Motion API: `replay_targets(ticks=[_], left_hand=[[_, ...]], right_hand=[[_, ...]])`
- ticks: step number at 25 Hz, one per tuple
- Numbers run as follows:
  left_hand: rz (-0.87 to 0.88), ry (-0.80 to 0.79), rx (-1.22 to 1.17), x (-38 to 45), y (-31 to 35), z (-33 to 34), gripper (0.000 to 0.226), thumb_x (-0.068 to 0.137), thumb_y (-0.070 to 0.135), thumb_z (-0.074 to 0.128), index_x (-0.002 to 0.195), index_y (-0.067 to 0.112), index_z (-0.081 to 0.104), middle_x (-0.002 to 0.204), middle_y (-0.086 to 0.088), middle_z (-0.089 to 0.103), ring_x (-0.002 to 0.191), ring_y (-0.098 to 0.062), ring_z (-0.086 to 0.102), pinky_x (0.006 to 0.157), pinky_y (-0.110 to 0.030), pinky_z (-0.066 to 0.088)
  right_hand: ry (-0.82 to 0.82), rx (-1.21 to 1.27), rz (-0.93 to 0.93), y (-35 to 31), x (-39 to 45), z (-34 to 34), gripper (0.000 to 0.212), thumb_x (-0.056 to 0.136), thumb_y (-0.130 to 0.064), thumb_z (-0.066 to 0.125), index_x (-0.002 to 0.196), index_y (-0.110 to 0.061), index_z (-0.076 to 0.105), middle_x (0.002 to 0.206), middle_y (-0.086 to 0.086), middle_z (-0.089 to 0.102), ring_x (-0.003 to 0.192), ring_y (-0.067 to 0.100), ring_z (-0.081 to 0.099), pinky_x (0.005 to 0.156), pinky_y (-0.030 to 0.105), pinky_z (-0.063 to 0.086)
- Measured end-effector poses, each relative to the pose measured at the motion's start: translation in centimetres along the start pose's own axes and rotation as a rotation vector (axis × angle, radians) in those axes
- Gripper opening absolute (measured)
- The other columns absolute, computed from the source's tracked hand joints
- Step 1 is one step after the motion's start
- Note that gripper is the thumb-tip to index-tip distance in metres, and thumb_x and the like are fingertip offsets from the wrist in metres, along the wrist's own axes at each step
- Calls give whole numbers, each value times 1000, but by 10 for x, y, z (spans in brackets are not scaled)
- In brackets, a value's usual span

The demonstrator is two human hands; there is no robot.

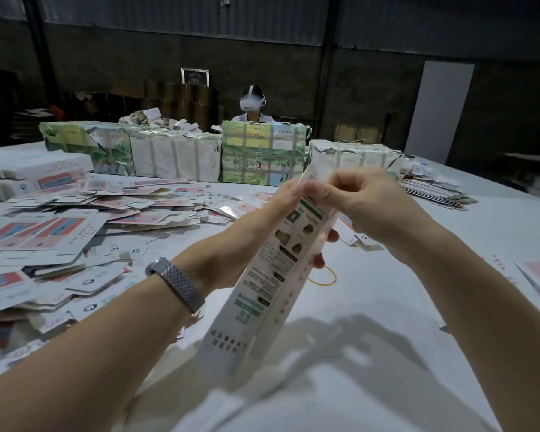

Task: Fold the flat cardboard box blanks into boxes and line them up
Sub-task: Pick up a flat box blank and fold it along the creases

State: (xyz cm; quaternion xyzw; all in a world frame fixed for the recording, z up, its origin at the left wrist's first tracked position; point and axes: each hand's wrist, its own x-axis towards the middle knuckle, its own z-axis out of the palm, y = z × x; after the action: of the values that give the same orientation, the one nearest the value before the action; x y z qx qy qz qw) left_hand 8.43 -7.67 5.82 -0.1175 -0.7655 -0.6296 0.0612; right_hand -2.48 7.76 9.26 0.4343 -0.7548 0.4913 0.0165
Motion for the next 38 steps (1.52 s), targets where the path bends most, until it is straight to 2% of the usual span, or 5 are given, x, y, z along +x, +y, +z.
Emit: replay_targets(ticks=[4,13,21,31,38], left_hand=[[65,96,-106,15,6,1,105,72,68,70,154,22,23,107,-27,67,86,-41,67,67,-51,56],[279,196,-432,23,3,16,52,103,23,43,143,50,25,131,-15,66,101,-31,72,78,-41,62],[392,356,-274,27,-7,27,31,106,20,40,135,32,38,103,-6,75,86,-23,74,68,-32,59],[355,323,-156,23,-9,35,27,104,27,37,129,33,35,84,-2,71,69,-15,71,60,-26,57],[266,257,-90,24,-12,34,42,103,32,39,133,57,26,93,-6,76,71,-29,74,63,-32,59]], right_hand=[[192,18,-165,0,1,0,44,84,-38,77,68,-5,53,52,-14,54,46,2,48,44,19,37],[305,328,-173,-1,-5,31,32,95,-25,63,126,-22,57,98,12,61,89,36,67,68,46,60],[300,437,-177,-4,-9,43,26,94,-32,48,117,-20,55,107,11,65,94,34,67,78,51,59],[292,579,-111,-3,-8,35,8,84,-19,52,91,-16,50,75,3,60,66,25,61,53,34,52],[318,660,-80,2,-4,23,38,74,-10,49,107,-27,59,81,-8,66,75,20,65,63,47,53]])
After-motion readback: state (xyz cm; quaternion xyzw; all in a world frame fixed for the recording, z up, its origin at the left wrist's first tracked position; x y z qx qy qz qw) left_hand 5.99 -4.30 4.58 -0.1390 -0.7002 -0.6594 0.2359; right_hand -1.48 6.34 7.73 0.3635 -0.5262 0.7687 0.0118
